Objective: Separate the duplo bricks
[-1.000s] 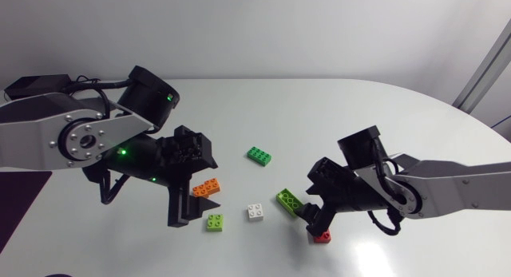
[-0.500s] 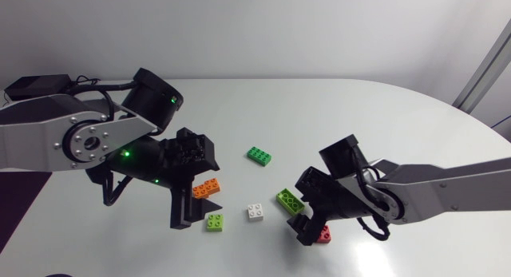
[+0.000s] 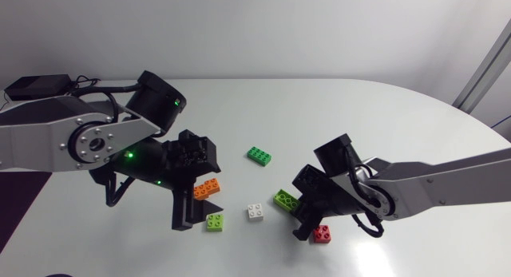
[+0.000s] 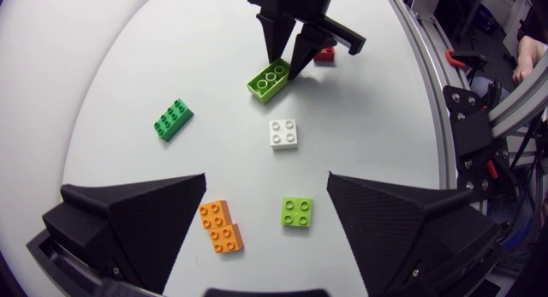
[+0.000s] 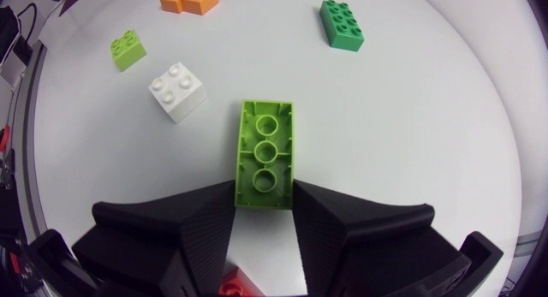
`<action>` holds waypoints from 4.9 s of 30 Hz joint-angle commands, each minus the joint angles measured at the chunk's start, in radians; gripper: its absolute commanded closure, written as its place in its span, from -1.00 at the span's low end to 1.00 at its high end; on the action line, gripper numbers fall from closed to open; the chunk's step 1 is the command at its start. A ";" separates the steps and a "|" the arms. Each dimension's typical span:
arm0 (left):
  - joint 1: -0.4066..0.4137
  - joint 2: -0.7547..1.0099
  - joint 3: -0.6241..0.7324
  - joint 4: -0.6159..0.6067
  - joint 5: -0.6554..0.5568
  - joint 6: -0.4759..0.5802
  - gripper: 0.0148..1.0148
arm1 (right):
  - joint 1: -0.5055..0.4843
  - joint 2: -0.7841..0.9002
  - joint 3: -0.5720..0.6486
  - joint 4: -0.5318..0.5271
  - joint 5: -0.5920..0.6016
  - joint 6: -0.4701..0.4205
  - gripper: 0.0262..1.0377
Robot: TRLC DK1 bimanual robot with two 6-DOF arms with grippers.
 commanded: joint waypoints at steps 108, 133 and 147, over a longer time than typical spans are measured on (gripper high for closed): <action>-0.279 0.512 -0.115 1.480 -0.388 0.445 0.58 | -0.484 0.560 0.706 -1.314 -1.353 -0.180 0.82; -0.239 0.322 -0.052 0.966 -0.243 0.246 0.87 | -0.478 0.511 0.668 -1.379 -1.349 -0.330 -0.42; -0.198 0.396 0.215 0.527 -0.196 0.278 0.87 | -0.679 0.419 0.678 -1.276 -1.197 -0.361 -0.85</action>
